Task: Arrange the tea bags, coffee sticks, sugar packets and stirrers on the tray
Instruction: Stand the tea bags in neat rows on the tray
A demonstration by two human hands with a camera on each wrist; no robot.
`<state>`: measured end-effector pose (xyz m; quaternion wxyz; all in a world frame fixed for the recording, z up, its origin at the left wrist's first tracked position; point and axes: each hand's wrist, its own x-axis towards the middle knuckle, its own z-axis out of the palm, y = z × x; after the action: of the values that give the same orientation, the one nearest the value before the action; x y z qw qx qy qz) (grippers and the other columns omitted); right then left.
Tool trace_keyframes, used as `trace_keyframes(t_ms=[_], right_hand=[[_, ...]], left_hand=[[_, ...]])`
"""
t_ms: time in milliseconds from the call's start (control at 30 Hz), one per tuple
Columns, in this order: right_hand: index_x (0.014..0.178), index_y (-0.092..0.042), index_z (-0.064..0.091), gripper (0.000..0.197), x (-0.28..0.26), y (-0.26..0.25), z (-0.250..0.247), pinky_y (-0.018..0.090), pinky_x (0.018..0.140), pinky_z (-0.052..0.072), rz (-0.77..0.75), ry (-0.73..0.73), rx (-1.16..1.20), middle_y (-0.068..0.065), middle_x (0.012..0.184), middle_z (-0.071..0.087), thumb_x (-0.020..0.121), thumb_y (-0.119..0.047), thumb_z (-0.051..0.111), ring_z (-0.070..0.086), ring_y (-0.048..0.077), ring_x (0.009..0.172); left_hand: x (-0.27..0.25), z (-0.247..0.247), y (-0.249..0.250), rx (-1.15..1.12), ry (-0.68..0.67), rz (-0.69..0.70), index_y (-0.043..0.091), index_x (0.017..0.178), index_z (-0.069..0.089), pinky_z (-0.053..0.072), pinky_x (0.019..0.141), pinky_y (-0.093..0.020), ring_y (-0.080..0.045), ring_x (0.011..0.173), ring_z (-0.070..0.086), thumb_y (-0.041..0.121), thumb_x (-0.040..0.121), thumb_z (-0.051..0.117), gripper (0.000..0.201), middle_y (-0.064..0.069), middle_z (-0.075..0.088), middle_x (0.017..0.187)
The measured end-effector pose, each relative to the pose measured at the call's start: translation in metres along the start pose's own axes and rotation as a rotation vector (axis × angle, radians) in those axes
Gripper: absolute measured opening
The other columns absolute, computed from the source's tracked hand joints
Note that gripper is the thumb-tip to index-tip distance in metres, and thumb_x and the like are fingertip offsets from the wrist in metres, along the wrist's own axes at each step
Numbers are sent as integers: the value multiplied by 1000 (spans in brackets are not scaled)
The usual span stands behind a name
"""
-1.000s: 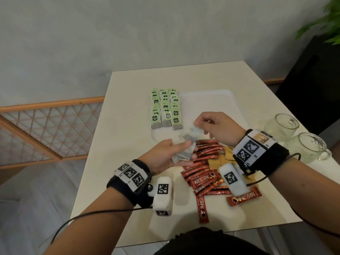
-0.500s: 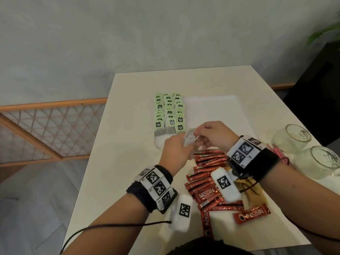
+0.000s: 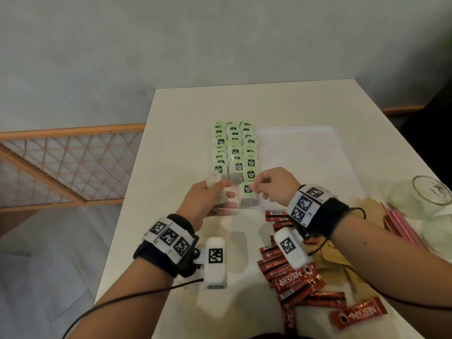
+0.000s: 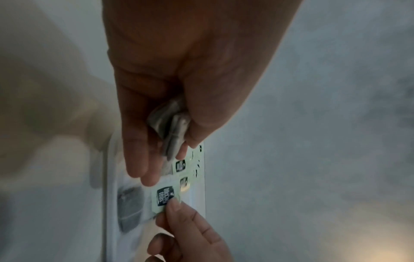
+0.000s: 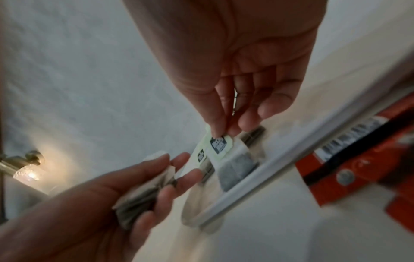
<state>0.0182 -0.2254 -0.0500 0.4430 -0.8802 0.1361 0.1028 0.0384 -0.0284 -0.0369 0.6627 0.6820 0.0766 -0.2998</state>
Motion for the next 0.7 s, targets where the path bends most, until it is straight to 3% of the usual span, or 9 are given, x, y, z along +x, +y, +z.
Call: trace_keyframes(t_ms=[200, 500, 633, 700], right_hand=[[78, -19, 64, 12, 28, -8, 14, 35, 77, 55, -44, 95, -72, -1, 80, 69, 84, -26, 71, 63, 18, 73], [86, -18, 65, 13, 42, -17, 14, 27, 73, 48, -67, 147, -113, -7, 78, 62, 85, -29, 71, 60, 14, 79], [94, -20, 66, 18, 31, -14, 6, 21, 66, 44, -66, 191, 19, -6, 83, 62, 83, -32, 72, 57, 8, 77], [93, -21, 67, 15, 21, -13, 2, 25, 68, 48, -80, 174, 108, -3, 87, 66, 84, -32, 71, 59, 10, 75]], left_hand=[[13, -20, 3, -86, 23, -38, 7, 105, 68, 58, 56, -29, -21, 65, 70, 20, 99, 53, 20, -13, 70, 95], [10, -23, 6, -451, -107, -125, -6, 115, 60, 60, 81, -38, -34, 92, 71, 10, 103, 34, 33, -25, 68, 109], [5, -13, 4, -460, -134, -75, -11, 125, 53, 62, 77, -31, -30, 93, 73, 7, 105, 35, 32, -29, 67, 113], [2, -9, 1, -409, -112, -32, -11, 125, 53, 61, 77, -29, -29, 96, 73, 6, 104, 39, 30, -27, 69, 111]])
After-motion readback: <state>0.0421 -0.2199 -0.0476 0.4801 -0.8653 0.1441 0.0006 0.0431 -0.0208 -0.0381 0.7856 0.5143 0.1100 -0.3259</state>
